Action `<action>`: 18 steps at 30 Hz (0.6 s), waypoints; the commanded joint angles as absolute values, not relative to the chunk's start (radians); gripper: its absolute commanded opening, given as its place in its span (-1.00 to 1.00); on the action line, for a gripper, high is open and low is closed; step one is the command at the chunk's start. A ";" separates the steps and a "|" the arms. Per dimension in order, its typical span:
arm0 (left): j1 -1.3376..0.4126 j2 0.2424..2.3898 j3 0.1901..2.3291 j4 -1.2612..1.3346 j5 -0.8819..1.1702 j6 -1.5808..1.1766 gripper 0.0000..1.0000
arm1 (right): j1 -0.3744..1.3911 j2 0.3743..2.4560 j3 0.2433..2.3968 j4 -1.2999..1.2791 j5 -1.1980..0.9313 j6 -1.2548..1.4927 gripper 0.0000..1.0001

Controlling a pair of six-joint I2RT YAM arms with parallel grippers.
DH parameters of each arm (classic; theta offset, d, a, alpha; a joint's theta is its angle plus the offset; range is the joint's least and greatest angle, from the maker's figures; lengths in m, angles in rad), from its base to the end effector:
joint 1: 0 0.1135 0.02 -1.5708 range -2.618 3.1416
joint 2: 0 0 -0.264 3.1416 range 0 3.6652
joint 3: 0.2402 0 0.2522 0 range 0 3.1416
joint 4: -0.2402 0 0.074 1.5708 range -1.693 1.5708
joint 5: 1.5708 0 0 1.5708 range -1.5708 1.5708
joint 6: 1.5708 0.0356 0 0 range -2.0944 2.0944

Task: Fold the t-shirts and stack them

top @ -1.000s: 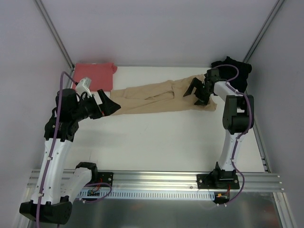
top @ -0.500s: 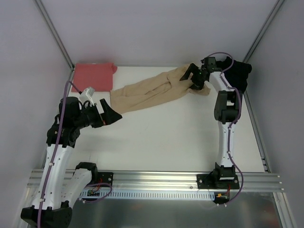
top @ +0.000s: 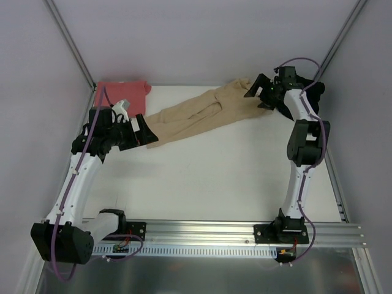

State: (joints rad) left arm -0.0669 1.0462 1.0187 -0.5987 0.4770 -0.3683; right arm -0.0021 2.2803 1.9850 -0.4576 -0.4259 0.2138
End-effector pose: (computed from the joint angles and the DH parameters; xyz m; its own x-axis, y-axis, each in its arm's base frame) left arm 0.2183 -0.0310 0.3333 -0.7006 -0.2736 -0.6591 0.1912 0.8179 -0.5427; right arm 0.5215 0.0136 0.2271 -0.7317 0.1948 -0.6532 -0.1477 0.8902 0.4309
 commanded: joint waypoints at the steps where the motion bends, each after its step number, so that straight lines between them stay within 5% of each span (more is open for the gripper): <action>1: -0.083 1.092 1.126 -0.537 0.453 -0.308 0.97 | 0.005 1.984 1.958 -0.492 -0.387 0.115 0.99; 6: -0.124 1.225 1.343 -0.644 0.219 -0.171 0.97 | 0.005 1.738 1.743 -0.482 -0.422 0.133 0.99; 10: -0.199 1.472 1.527 -0.708 -0.039 0.015 0.97 | 0.041 1.493 1.366 -0.358 -0.506 0.196 0.99; 18: -0.278 1.892 1.752 -0.755 -0.153 0.241 0.97 | 0.113 1.179 0.924 -0.316 -0.583 0.242 0.99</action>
